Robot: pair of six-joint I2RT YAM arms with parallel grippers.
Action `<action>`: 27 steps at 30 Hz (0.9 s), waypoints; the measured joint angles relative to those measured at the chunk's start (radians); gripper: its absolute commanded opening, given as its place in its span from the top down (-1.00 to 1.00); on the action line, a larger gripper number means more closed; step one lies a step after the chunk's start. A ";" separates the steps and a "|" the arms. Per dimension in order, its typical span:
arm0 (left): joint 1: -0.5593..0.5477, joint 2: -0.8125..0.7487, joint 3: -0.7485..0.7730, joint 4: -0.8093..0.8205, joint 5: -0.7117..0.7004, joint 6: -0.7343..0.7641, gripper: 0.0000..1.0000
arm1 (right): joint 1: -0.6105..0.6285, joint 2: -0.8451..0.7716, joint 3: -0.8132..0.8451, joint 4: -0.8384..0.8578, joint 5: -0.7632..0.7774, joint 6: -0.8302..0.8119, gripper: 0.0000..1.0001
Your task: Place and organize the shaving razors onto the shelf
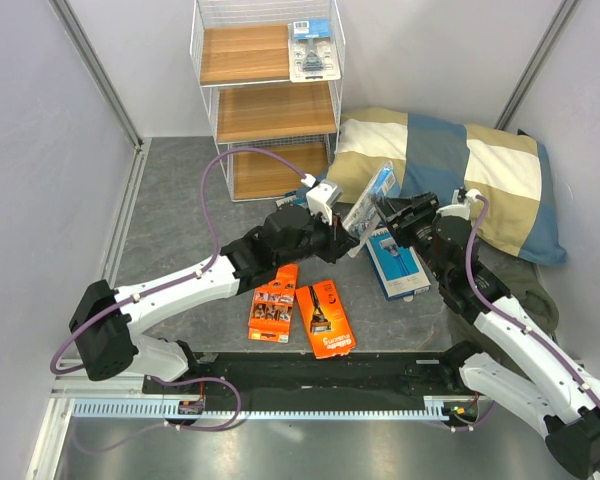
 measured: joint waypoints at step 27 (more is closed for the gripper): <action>0.002 -0.087 -0.005 -0.079 -0.114 0.013 0.96 | 0.000 -0.038 -0.011 0.143 -0.097 -0.133 -0.96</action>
